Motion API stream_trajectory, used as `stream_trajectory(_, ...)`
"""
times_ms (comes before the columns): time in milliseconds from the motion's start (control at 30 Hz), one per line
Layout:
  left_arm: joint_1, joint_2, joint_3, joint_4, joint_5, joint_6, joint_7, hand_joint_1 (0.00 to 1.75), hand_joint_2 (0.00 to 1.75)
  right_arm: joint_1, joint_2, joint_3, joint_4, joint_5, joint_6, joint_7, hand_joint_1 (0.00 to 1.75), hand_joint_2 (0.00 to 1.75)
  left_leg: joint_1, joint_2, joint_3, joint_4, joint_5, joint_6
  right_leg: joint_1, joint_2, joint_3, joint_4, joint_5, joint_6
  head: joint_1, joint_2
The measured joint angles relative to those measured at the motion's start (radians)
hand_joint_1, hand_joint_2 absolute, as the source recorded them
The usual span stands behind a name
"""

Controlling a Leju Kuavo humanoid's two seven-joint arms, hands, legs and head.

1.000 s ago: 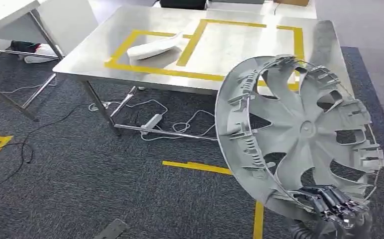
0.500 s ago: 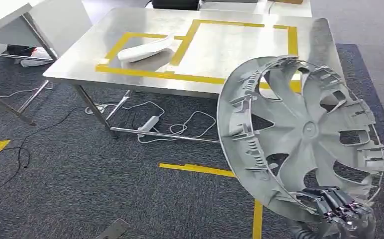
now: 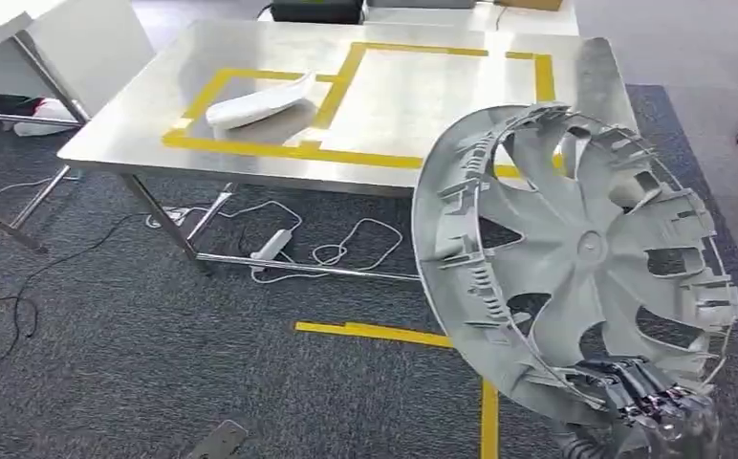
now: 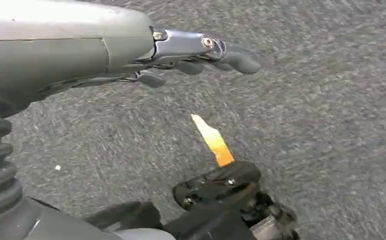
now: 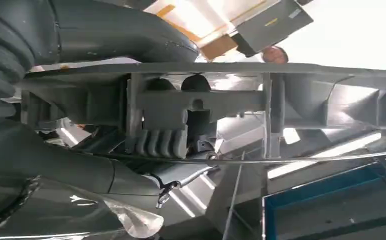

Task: Take the parts from the cabinet and place them on the table.

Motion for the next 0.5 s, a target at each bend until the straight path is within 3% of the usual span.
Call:
stream_trajectory(67,-0.002,0.001,0.0,0.0,0.003,0.0,0.0,0.0,1.75,-0.002,-0.001,0.001,0.0,0.002,0.0,0.0,1.75,1.75,0.004,0.002,0.013,-0.013,0.0,0.005,-0.004,-0.009,-0.032,0.058,-0.03,0.008,0.006,0.0)
stream_trajectory(133,-0.003,-0.002,-0.001,0.0,0.002,0.0,0.0,0.0,1.75,-0.005,-0.002,0.002,0.0,0.006,0.0,-0.002,1.75,1.75,0.005,0.003,0.015,-0.012,-0.005,0.007,-0.009,-0.01,-0.123,0.214,-0.089,0.018,0.005,0.0)
stream_trajectory(167,-0.003,-0.002,-0.001,0.0,0.002,-0.001,0.0,0.0,1.75,-0.005,-0.002,0.002,0.0,0.006,0.0,-0.001,1.75,1.75,0.005,0.004,0.016,-0.012,-0.007,0.007,-0.01,-0.01,-0.142,0.243,-0.097,0.02,0.005,0.0)
stream_trajectory(300,-0.002,-0.002,-0.001,0.0,0.002,-0.001,0.0,0.0,1.75,-0.005,-0.002,0.003,0.0,0.005,0.0,-0.001,1.75,1.75,0.005,0.004,0.017,-0.012,-0.007,0.008,-0.011,-0.01,-0.149,0.254,-0.099,0.021,0.005,0.0)
stream_trajectory(333,-0.001,-0.003,-0.001,0.0,0.002,-0.002,0.0,0.0,1.75,-0.005,-0.002,0.003,0.0,0.005,0.0,-0.001,1.75,1.75,0.005,0.004,0.018,-0.012,-0.009,0.007,-0.012,-0.01,-0.17,0.282,-0.101,0.023,0.005,0.0)
stream_trajectory(367,0.001,-0.004,-0.003,0.0,0.003,-0.002,0.0,0.0,1.75,-0.003,-0.003,0.003,0.0,0.003,0.0,-0.001,1.75,1.75,0.008,0.004,0.027,-0.011,-0.018,0.002,-0.017,-0.012,-0.18,0.26,-0.05,0.031,0.005,0.0)
stream_trajectory(400,-0.001,-0.005,-0.006,0.0,0.013,-0.005,-0.017,0.0,1.75,-0.005,-0.003,0.003,-0.002,0.016,0.0,-0.011,1.75,1.75,0.015,0.004,0.052,-0.005,-0.04,-0.013,-0.025,-0.028,-0.085,0.036,0.079,0.041,0.006,0.0)
stream_trajectory(433,-0.006,-0.005,-0.006,0.0,0.019,-0.005,-0.023,0.0,1.75,-0.011,-0.003,0.004,-0.003,0.021,0.0,-0.014,1.75,1.75,0.007,0.003,0.052,-0.001,-0.046,-0.021,-0.015,-0.029,-0.076,0.028,0.059,0.04,0.011,0.0)
stream_trajectory(467,-0.011,-0.006,-0.006,0.0,0.02,-0.005,-0.023,0.0,1.75,-0.017,-0.003,0.004,-0.008,0.024,0.0,-0.016,1.75,1.75,0.007,0.003,0.05,0.003,-0.048,-0.026,-0.017,-0.024,-0.061,0.02,0.052,0.018,0.009,0.0)
stream_trajectory(500,-0.017,-0.01,-0.006,0.0,0.02,-0.005,-0.023,0.0,1.75,-0.018,-0.003,0.004,-0.011,0.027,0.0,-0.017,1.75,1.75,0.007,0.004,0.051,0.001,-0.049,-0.03,-0.016,-0.023,-0.064,0.02,0.05,0.012,0.004,0.0)
